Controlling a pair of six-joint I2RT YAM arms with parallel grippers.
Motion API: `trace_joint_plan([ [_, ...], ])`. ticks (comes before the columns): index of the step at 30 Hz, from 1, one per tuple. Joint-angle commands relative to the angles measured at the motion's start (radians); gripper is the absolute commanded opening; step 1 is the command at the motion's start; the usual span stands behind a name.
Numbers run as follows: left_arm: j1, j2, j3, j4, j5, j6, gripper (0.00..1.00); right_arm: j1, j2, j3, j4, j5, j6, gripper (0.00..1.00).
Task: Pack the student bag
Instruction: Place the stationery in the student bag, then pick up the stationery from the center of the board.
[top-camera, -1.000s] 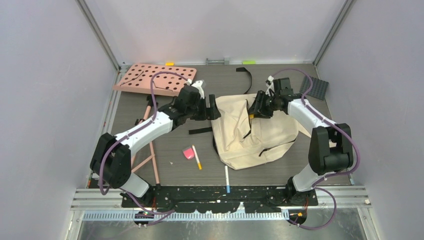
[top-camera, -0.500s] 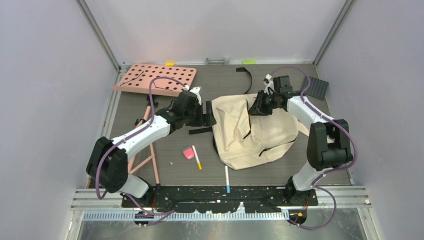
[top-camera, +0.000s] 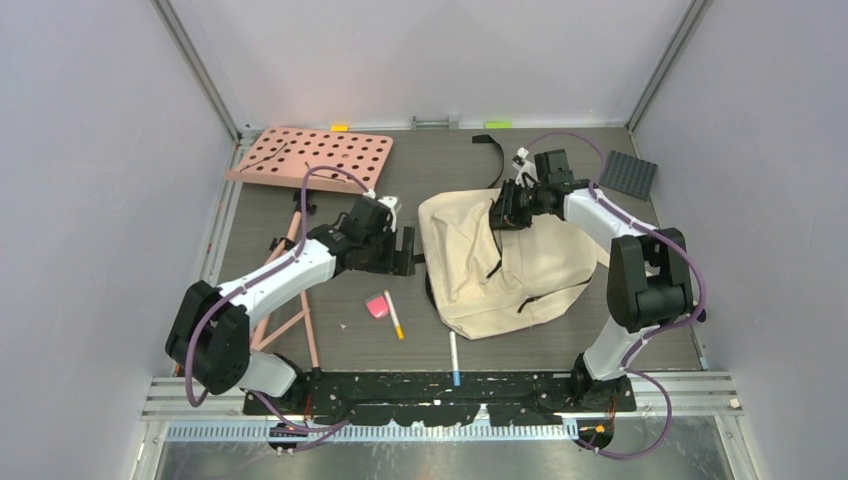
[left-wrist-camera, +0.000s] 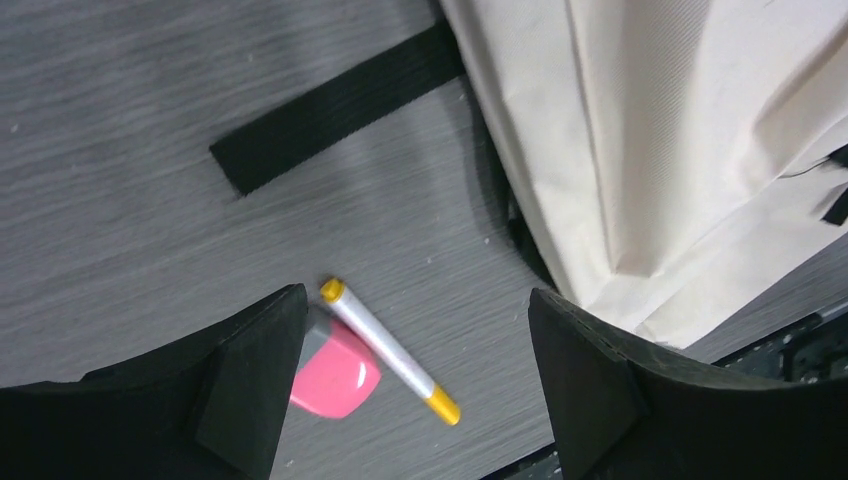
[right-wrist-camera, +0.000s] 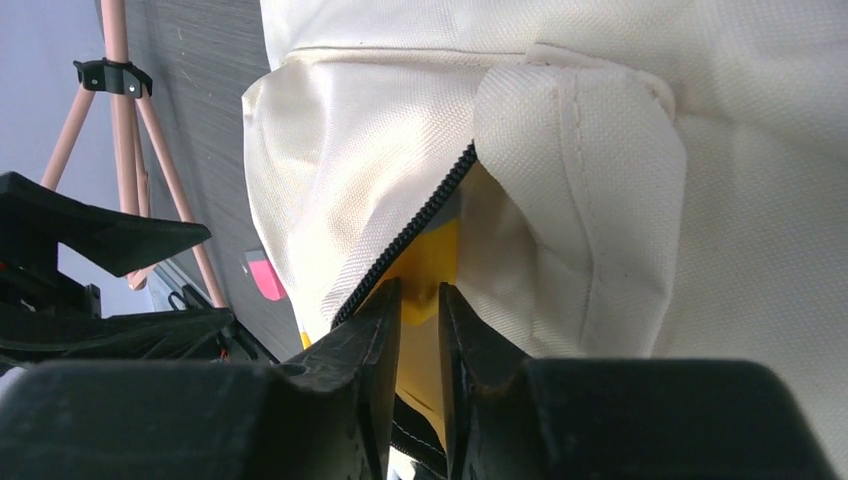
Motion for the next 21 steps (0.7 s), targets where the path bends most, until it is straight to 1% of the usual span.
trace_joint_plan([
  [1,0.001,-0.061,-0.014,-0.118,-0.061,0.013,0.84,0.005,-0.059,-0.017,0.020,0.062,0.009,0.31],
  [2,0.002,-0.065,-0.011,-0.163,-0.108,-0.009,0.84,0.001,-0.074,-0.028,0.019,0.074,0.008,0.37],
  [4,0.002,-0.080,-0.013,-0.222,-0.123,-0.027,0.84,-0.008,-0.117,-0.045,0.017,0.114,0.007,0.43],
  [6,0.001,-0.099,-0.024,-0.269,-0.133,-0.063,0.84,-0.021,-0.159,-0.060,0.005,0.149,0.003,0.47],
  [9,0.002,-0.127,-0.053,-0.290,-0.110,-0.147,0.84,-0.044,-0.222,-0.080,-0.017,0.204,-0.004,0.49],
  [10,0.001,-0.133,-0.063,-0.295,-0.107,-0.197,0.84,-0.047,-0.233,-0.082,-0.025,0.234,-0.007,0.50],
  [13,0.001,-0.138,-0.085,-0.323,-0.122,-0.269,0.84,-0.054,-0.280,-0.081,-0.041,0.289,-0.021,0.53],
  [16,0.001,-0.123,-0.097,-0.325,-0.139,-0.310,0.84,-0.057,-0.297,-0.062,-0.054,0.335,-0.026,0.54],
  [19,0.002,-0.086,-0.095,-0.306,-0.123,-0.324,0.83,-0.058,-0.295,-0.038,-0.058,0.340,-0.024,0.54],
  [21,0.002,-0.060,-0.108,-0.294,-0.123,-0.334,0.80,-0.058,-0.286,-0.021,-0.066,0.329,-0.023,0.54],
])
